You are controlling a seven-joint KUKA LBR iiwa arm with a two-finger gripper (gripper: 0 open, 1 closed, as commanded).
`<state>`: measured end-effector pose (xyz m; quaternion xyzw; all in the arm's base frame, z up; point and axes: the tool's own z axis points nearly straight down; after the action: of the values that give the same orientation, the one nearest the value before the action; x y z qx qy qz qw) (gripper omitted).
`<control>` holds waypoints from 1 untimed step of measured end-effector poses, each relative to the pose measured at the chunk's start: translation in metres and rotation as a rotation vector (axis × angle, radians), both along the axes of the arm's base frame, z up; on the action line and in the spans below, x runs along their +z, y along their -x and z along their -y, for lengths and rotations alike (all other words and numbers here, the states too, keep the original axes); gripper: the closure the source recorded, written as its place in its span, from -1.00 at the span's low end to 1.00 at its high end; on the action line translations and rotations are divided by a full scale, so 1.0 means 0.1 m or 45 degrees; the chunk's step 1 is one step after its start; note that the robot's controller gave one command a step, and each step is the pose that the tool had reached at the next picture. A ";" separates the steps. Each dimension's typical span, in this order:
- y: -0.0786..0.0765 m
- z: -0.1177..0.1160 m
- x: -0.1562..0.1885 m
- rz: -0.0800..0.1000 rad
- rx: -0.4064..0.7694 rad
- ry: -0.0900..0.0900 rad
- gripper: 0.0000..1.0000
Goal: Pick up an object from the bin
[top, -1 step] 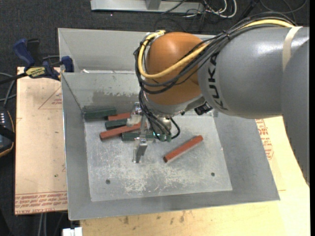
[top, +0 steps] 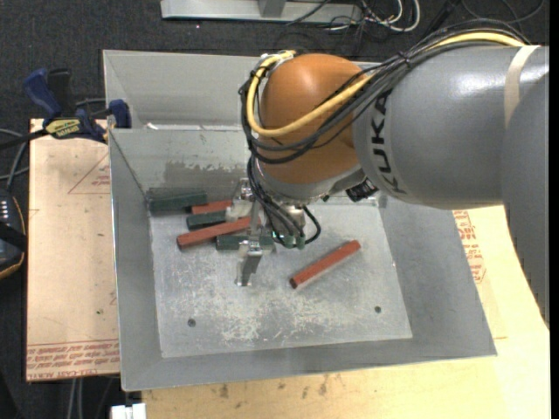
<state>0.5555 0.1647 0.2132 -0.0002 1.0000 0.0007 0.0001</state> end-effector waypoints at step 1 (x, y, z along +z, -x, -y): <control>-0.29 0.21 -0.27 0.011 0.090 -0.004 -1.00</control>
Offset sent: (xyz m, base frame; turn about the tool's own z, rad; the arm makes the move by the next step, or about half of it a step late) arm 0.0363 -0.0298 -0.0884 -0.0862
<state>0.5841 0.1439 0.1860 -0.0358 0.9993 0.0022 0.0045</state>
